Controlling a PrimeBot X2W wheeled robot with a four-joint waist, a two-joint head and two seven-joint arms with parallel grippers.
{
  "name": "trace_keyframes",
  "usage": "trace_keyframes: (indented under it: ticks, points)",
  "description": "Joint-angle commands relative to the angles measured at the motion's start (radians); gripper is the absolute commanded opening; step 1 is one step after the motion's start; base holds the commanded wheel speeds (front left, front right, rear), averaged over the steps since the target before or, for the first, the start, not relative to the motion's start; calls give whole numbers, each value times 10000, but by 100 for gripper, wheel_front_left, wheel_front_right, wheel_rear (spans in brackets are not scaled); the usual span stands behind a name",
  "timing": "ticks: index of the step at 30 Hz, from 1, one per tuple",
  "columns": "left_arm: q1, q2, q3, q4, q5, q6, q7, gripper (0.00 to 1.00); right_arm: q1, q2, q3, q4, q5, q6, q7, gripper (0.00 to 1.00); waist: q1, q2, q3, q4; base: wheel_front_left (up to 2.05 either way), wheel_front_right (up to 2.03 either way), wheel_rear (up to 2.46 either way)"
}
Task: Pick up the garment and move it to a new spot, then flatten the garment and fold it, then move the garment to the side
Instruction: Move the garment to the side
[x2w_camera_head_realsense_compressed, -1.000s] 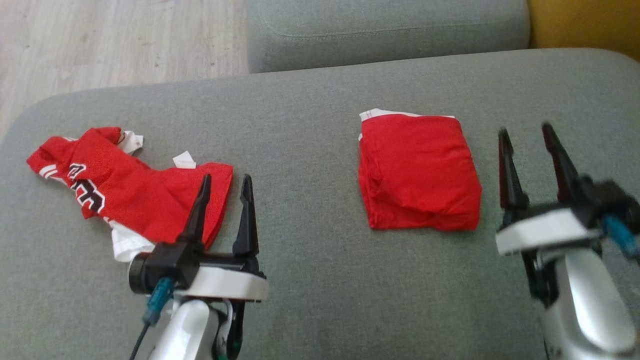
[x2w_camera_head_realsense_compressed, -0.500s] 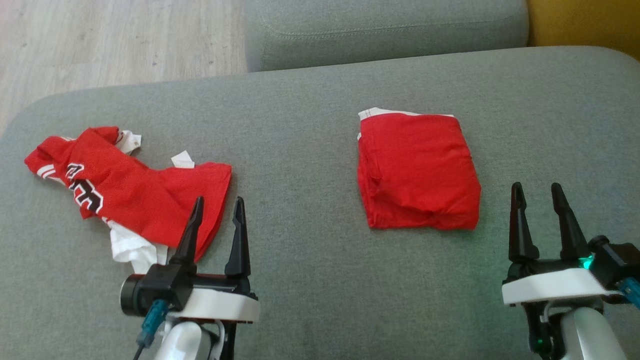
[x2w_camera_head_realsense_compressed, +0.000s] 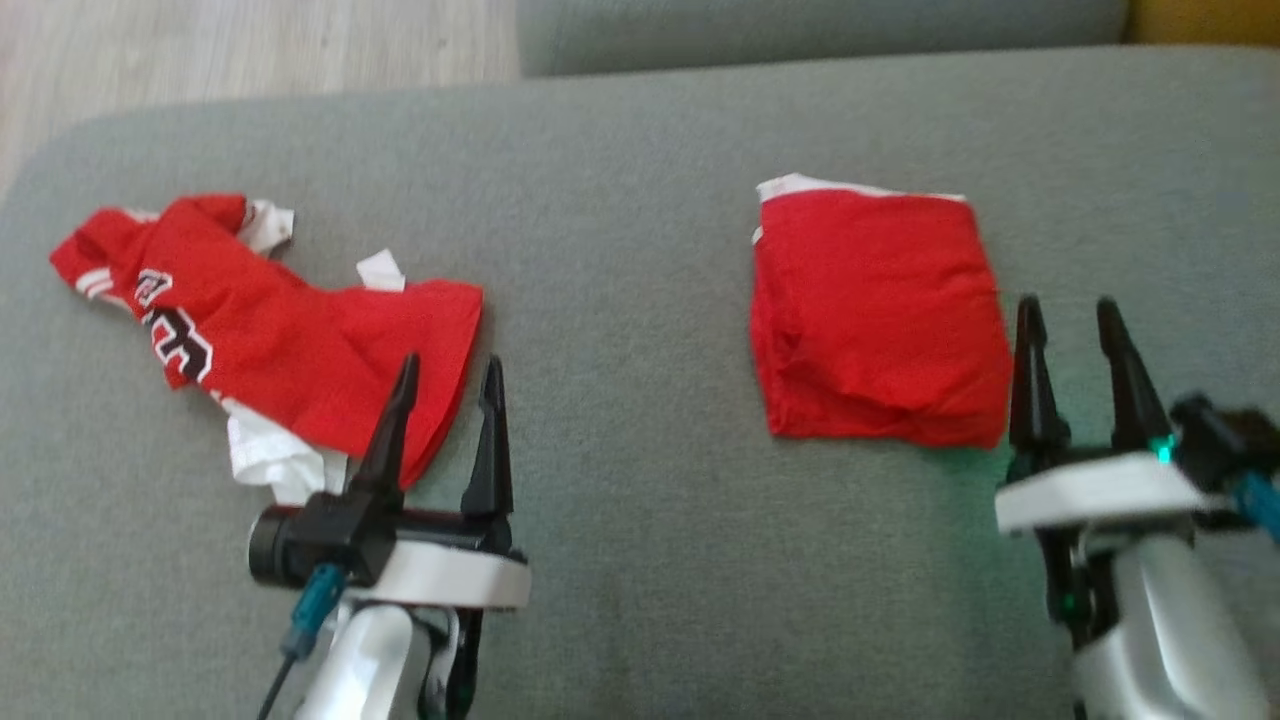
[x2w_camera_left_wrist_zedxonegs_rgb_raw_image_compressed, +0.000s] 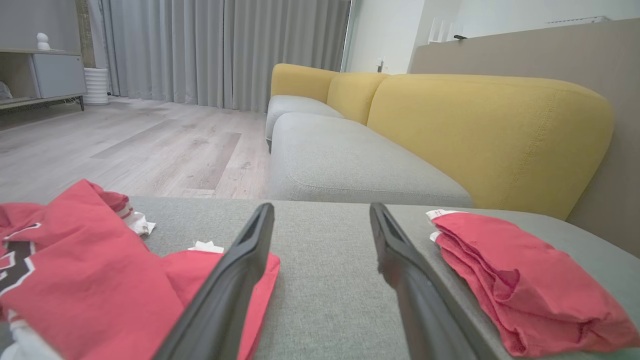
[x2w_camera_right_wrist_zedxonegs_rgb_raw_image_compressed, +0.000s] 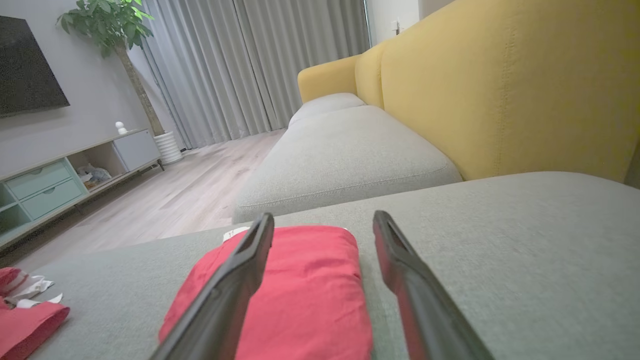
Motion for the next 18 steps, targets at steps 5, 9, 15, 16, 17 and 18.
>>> trace_keyframes:
  ticks: [5, 9, 15, 16, 17, 18]
  points:
    - [-948, 21, 58, -338, 154, -83, -51, 100, -2007, -30, -120, 1536, 164, -7, 711, 100, -1, 0, 1087, 671, 0, 0, 0]
    - [-1085, 21, -89, -314, 136, -79, -51, 100, -2584, -30, -390, 2530, 183, -7, 941, 100, -1, 0, 1293, 857, 0, 0, 0]
    - [-1281, 21, -286, -309, 40, -31, -51, 100, -3463, -30, -796, 4574, 315, -7, 1148, 100, -1, 0, 1525, 1098, 0, 0, 0]
    - [-1328, 21, -301, -303, 27, -15, -51, 100, -3580, -30, -784, 4862, 356, -7, 1155, 100, -1, 0, 1548, 1115, 0, 0, 0]
    - [-1368, 21, -314, -303, 11, 7, -51, 100, -3683, -30, -773, 5133, 407, -7, 1151, 100, -1, 0, 1558, 1127, 0, 0, 0]
    - [-1398, 21, -328, -305, -2, 25, -51, 100, -3772, -30, -754, 5379, 388, -7, 1125, 100, -1, 0, 1560, 1137, 0, 0, 0]
